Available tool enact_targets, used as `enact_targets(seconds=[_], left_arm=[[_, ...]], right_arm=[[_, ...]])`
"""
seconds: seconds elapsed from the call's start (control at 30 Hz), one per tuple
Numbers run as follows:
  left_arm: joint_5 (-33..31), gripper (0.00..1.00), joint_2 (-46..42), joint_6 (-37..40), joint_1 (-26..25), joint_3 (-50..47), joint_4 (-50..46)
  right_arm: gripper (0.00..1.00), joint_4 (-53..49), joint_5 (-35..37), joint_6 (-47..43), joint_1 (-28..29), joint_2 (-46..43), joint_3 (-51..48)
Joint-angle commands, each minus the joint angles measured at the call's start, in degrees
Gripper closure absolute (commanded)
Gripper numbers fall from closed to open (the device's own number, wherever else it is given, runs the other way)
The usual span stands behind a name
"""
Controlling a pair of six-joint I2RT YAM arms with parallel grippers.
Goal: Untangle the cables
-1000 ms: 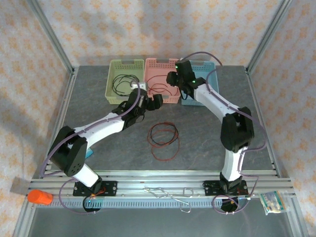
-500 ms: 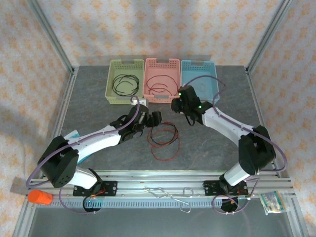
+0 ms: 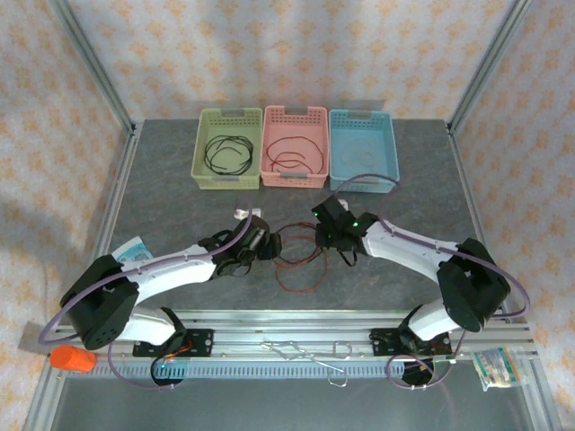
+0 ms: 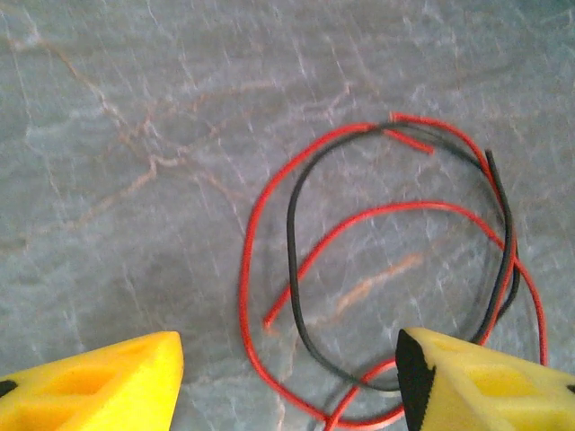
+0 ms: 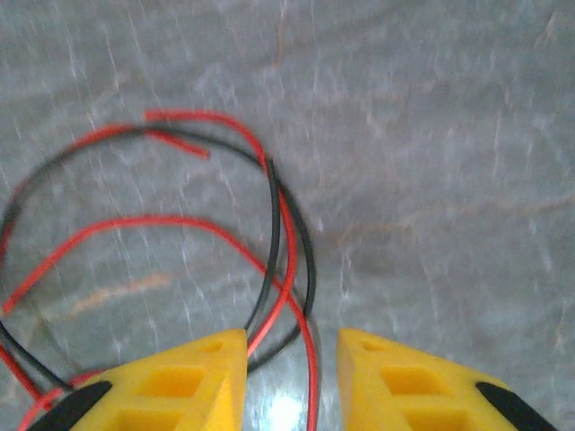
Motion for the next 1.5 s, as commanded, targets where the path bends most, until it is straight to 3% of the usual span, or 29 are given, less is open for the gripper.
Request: enact_targets(seconds=[0.0, 0.17, 0.37, 1.17, 1.47], left_arm=[[-1.0, 0.34, -2.6, -2.7, -3.2, -2.2, -0.1], [-1.3, 0.34, -8.1, -6.3, -7.0, -7.3, 3.1], [-2.4, 0.35, -12.9, -7.7, -7.8, -10.3, 5.0], [-3.7, 0.35, -11.1, -6.1, -8.1, -8.0, 5.5], [-3.7, 0.35, -9.0, -4.9, -8.1, -5.9, 5.4]], right_arm=[[0.69, -6.3, 3.2, 5.4, 2.7, -1.9, -1.1], [0.7, -8.8, 3.6, 8.7, 5.4, -2.8, -1.9], [0.7, -6.9, 2.2, 8.9, 5.9, -0.7, -2.2], [0.74, -2.2, 1.4, 7.8, 5.9, 7.5, -2.6], [0.81, -1.0, 2.2, 8.4, 5.9, 8.3, -4.2]])
